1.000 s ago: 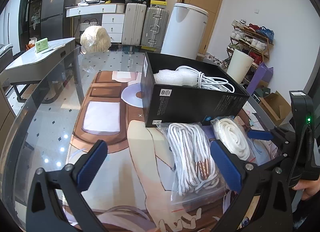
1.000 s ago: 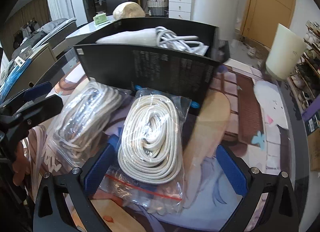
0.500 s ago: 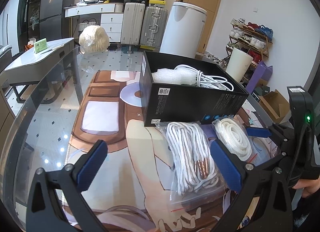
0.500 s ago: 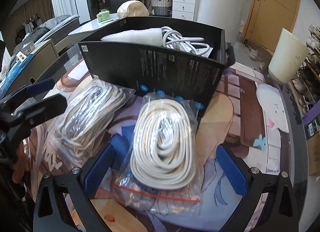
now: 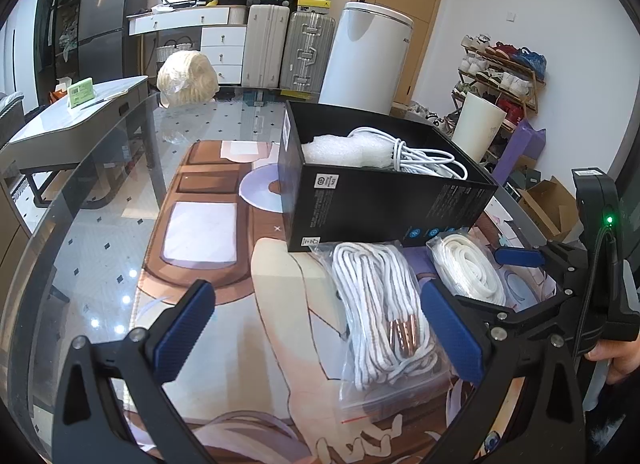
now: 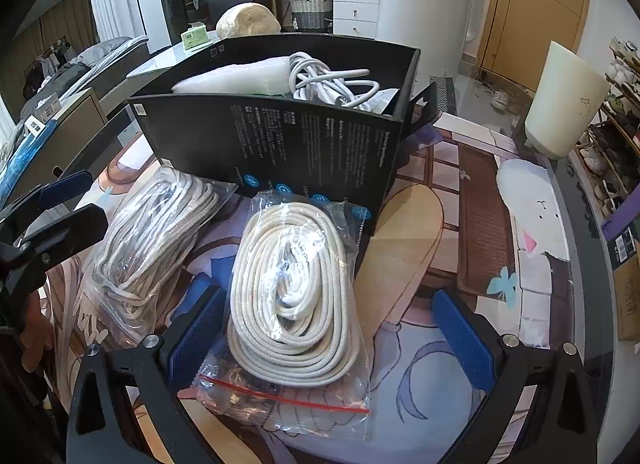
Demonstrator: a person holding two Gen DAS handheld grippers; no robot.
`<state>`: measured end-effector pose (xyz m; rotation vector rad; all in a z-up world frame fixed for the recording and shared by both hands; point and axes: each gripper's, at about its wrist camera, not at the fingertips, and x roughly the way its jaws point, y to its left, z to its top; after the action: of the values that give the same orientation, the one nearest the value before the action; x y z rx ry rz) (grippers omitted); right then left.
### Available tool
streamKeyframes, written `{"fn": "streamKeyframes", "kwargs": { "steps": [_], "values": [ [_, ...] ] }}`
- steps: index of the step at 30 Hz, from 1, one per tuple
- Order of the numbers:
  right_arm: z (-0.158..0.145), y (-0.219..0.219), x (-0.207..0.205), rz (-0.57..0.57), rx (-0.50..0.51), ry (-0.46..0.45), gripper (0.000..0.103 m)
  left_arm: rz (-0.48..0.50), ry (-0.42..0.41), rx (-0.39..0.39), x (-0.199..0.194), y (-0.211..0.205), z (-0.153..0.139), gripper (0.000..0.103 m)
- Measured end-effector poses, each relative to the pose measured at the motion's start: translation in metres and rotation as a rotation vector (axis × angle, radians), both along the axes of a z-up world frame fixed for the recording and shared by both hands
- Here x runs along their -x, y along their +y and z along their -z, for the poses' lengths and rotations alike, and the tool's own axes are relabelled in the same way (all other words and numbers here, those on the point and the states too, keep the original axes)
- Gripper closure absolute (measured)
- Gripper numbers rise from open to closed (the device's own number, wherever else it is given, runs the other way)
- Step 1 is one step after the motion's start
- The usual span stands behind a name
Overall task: Organize soft objects
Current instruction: 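Grasp the bagged white rope with right tool while left tool grasps the bagged laces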
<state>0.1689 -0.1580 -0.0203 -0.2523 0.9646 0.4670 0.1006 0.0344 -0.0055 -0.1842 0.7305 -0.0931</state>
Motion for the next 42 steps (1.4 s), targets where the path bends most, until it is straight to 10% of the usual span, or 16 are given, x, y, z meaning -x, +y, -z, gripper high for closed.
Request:
{"fn": "streamKeyframes", "kwargs": {
  "steps": [9, 14, 19, 42],
  "values": [
    [0.000, 0.004, -0.002, -0.010, -0.004, 0.001, 0.003, 0.000, 0.000, -0.010, 0.000, -0.001, 0.001, 0.000],
    [-0.006, 0.007, 0.015, -0.072, -0.035, -0.044, 0.042, 0.001, 0.004, -0.010, -0.001, -0.002, 0.001, 0.000],
    [-0.008, 0.005, 0.021, -0.085, -0.040, -0.045, 0.055, 0.002, 0.005, -0.022, -0.001, -0.004, 0.001, 0.000],
    [-0.012, -0.017, 0.053, -0.077, -0.085, -0.083, 0.061, 0.087, 0.104, -0.083, -0.016, -0.032, 0.004, 0.000]
  ]
}}
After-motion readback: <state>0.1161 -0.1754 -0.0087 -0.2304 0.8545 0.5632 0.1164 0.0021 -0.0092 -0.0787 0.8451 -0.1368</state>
